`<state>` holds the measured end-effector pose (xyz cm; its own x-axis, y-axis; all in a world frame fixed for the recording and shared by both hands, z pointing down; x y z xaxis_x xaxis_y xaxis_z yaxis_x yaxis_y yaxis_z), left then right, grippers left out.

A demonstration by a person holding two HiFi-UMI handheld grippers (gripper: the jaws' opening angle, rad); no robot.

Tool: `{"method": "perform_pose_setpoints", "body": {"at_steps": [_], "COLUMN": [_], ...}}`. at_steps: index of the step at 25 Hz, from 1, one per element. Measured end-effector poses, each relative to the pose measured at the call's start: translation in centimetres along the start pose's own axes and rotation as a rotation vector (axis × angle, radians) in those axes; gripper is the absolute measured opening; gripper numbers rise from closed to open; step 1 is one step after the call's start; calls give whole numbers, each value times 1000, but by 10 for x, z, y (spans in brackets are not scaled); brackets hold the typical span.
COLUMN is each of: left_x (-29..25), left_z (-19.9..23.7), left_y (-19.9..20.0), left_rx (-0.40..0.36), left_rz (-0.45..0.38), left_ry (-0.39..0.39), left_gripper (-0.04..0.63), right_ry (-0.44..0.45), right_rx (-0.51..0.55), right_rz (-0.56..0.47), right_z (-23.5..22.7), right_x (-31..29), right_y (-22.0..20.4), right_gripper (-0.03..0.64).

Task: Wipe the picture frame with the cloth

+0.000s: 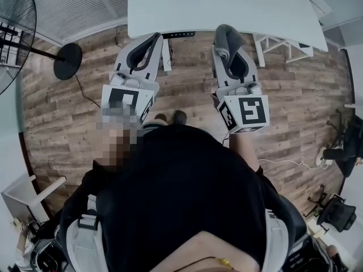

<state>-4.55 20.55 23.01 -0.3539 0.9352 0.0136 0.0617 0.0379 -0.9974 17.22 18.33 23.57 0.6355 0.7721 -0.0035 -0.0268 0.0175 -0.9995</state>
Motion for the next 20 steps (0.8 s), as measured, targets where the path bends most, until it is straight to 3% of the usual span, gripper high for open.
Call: {"method": "perform_pose_setpoints", "body": {"at_steps": [20], "left_x": [-14], "left_z": [6], "left_y": [-2], "left_rx": [2], "left_rz": [11], "left_ry": [0], "left_gripper": [12], "right_ry": [29], "right_rx": [16], "right_rz": [-12], "right_z": [-4], "right_x": [-13], "right_y": [5], "right_gripper": [100]}}
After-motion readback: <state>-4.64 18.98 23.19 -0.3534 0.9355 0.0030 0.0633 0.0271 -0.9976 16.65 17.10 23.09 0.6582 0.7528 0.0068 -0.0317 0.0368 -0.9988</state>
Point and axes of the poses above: the fingertips, and each gripper's own axes: x backward along the fingers, z to its left, y out of its top, the point moved 8 cm from there along x, backward along the fingers, and after that the axes turned 3 degrees about y, right-handed, at the moved point
